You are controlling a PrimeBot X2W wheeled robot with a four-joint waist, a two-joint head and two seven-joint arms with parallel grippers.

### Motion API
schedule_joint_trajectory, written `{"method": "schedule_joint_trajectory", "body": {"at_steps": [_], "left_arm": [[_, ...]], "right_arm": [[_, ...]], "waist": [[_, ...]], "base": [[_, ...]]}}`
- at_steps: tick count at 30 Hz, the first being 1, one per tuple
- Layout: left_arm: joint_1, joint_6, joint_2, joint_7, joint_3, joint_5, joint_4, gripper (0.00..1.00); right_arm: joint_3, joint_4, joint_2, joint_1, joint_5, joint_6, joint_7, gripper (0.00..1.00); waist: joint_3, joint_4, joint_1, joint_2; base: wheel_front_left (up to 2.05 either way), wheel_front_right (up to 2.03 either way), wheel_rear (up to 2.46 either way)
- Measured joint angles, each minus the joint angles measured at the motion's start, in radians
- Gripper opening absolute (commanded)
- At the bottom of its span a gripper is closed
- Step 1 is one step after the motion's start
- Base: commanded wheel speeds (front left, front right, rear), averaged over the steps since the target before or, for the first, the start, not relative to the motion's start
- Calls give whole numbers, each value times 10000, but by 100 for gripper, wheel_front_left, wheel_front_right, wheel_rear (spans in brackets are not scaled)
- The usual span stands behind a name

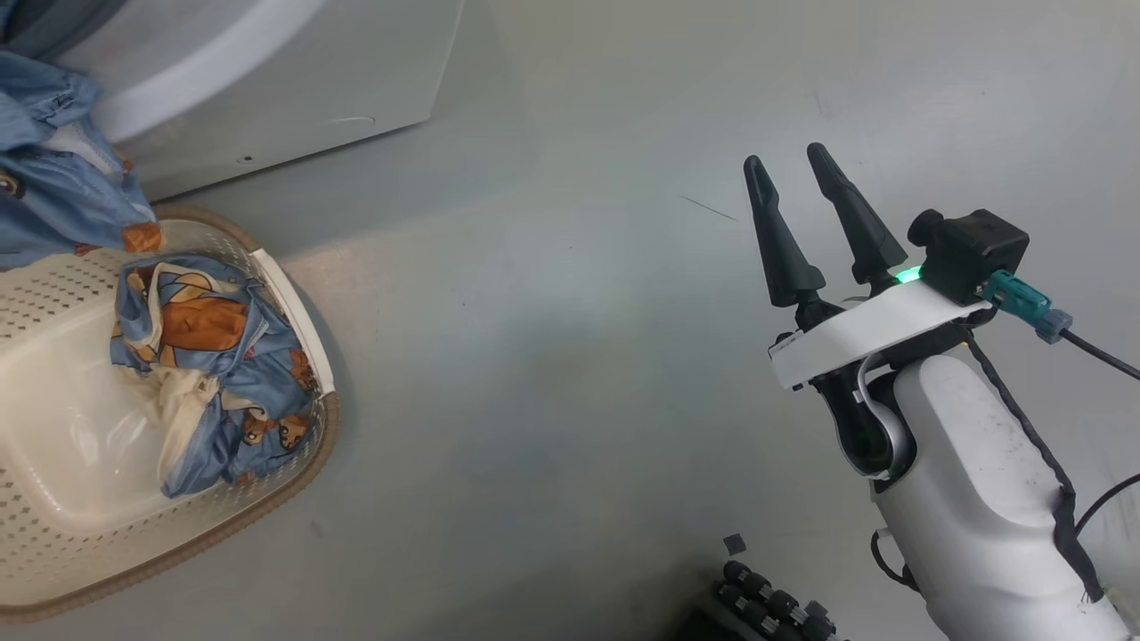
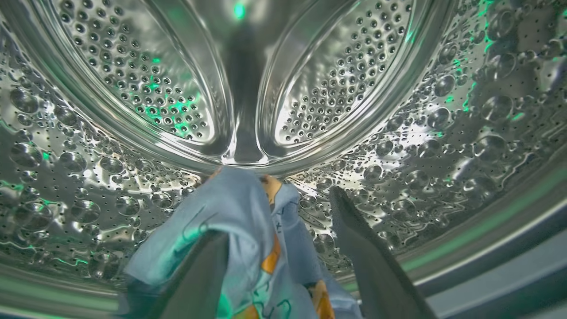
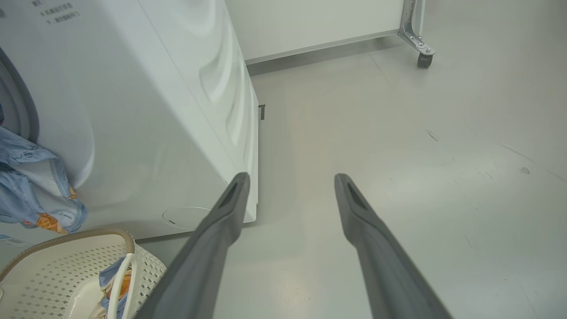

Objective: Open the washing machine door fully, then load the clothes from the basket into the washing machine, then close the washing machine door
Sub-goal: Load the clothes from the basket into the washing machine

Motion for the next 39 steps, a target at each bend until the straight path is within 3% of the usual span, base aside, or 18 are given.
{"method": "schedule_joint_trajectory", "body": {"at_steps": [21, 39], "left_arm": [[863, -104, -426, -1066, -648, 50, 203, 100], [3059, -190, -700, -1624, -1118, -48, -995, 100]], "right_arm": [[-301, 90, -150, 9, -94, 0, 0, 100], [-387, 136, -548, 35, -199, 0, 0, 100]], "waist": [[-447, 938, -1, 0], [-1169, 1855, -1, 0]], "base": [[0, 0, 0], [0, 0, 0]]}}
